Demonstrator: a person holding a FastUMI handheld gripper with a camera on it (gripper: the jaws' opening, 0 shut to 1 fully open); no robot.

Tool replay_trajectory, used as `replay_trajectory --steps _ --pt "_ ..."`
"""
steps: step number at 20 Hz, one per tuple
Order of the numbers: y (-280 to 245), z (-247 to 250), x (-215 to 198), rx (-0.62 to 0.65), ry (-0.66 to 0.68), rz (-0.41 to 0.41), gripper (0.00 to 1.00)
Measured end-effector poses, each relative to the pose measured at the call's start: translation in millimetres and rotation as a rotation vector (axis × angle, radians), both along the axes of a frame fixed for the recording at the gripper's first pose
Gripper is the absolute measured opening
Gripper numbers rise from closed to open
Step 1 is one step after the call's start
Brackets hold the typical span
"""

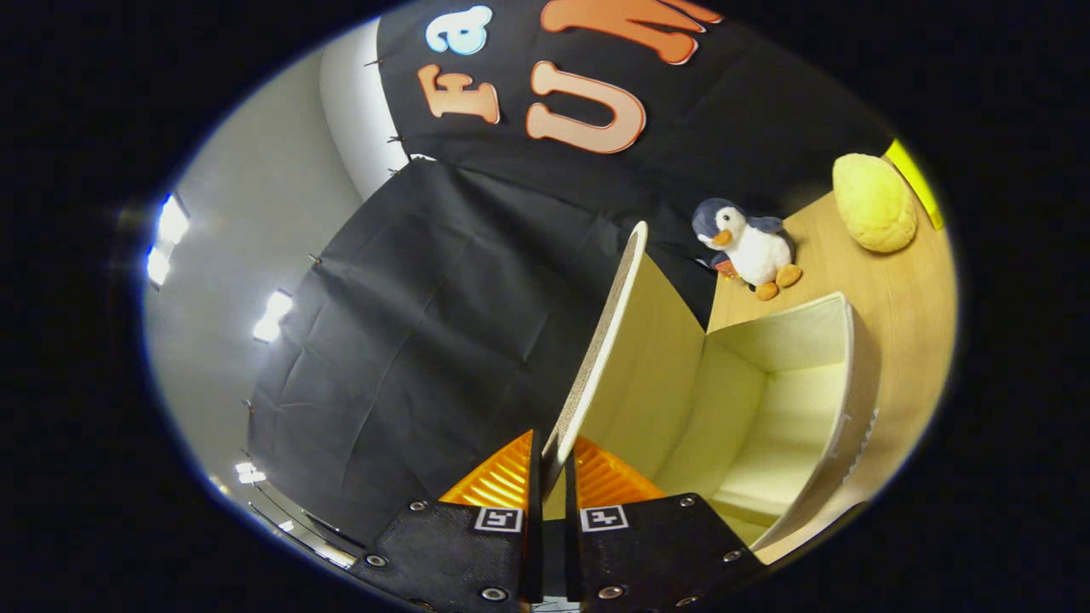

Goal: Open the storage box then place both shoes into the box .Put the left shoe in first, then the right shoe, with the right side of both shoes facing outward in a uniform manner.

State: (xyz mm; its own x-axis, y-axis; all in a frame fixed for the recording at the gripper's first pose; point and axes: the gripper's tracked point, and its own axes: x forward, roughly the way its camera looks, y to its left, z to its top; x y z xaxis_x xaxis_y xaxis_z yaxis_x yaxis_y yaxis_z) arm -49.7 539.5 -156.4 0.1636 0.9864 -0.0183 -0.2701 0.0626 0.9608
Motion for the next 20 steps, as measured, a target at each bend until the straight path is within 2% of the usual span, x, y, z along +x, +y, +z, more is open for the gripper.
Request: replay_trajectory --steps 5,7,9,10,13,14,16,20 --pt "61.1 22.5 -2.8 -0.059 -0.029 0.017 0.10" --pt "79.8 29.8 -7.5 -0.077 -0.054 0.016 0.15" --pt "91.5 32.9 -17.2 -0.110 -0.099 0.041 0.24" --pt "97.8 31.5 -23.4 -0.122 -0.112 0.063 0.35" --pt "106.7 32.5 -38.6 -0.144 -0.152 0.102 0.58" --pt "103.2 32.1 -40.0 -0.160 -0.165 0.100 0.69" --pt "100.2 27.4 -40.2 -0.195 -0.193 0.091 0.82" --pt "70.8 1.9 -32.9 -0.274 -0.216 0.057 0.91"
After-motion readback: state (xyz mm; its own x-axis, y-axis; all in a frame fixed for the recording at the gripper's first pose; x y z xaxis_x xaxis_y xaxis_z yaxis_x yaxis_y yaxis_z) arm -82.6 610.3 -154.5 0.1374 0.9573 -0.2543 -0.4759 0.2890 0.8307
